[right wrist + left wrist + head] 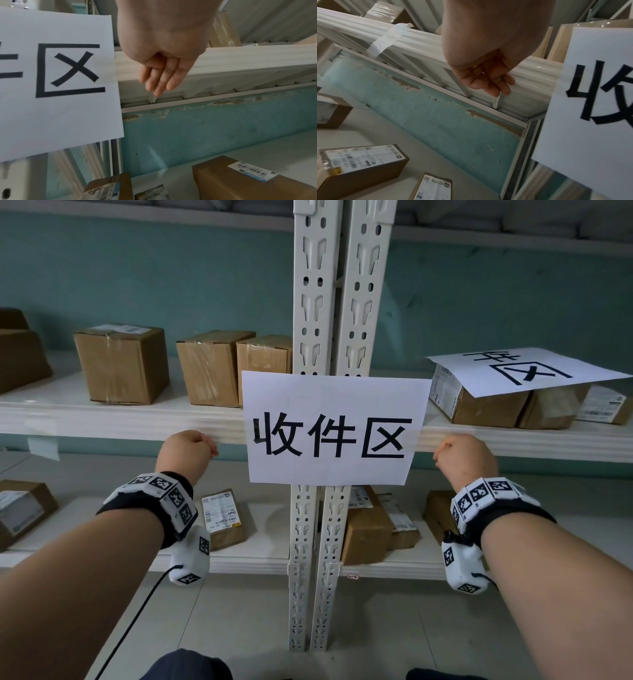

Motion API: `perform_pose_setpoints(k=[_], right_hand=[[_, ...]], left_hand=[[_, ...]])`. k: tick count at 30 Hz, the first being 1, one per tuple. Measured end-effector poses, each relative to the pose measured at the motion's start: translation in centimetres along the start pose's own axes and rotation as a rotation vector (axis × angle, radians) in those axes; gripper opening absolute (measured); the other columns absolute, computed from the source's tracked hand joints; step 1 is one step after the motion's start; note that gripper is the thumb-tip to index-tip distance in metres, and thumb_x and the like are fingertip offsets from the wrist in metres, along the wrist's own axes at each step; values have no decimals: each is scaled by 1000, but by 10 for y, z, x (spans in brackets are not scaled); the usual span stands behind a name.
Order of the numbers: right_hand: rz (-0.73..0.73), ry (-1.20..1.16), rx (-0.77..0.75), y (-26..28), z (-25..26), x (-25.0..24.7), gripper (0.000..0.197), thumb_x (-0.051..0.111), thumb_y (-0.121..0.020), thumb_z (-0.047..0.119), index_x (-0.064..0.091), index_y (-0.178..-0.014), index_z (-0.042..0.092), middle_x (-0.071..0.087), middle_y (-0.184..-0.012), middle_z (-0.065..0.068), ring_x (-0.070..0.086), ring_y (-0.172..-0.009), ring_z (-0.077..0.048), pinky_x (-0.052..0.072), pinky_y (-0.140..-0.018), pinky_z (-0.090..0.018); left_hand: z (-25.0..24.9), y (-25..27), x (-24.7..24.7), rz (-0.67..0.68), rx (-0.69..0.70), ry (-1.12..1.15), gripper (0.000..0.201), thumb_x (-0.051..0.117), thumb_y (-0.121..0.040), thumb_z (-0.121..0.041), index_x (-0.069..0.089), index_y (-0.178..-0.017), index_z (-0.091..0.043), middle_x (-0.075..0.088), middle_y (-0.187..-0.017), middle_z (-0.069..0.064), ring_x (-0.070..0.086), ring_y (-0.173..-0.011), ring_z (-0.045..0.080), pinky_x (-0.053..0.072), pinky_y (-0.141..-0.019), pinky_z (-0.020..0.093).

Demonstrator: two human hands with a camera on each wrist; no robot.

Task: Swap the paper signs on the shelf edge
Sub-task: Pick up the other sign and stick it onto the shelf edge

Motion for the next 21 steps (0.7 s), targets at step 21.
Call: perform_pose_setpoints(k=[21], right_hand=[[21,201,-238,9,31,14,31,42,-84,10,72,-77,15,71,-84,-7,65,-78,-30,49,-64,-28]], left_hand=[[-12,5,30,88,89,-26,38,36,-82,0,67,-71,-17,69,-76,-4,64,-92,24,46,-72,27]])
Point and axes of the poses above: each hand's wrist, its own y-axis away from the middle knuckle, its own x-axis out of the palm, z = x × y, the point moved 5 cm from there along -y, towards the middle knuckle
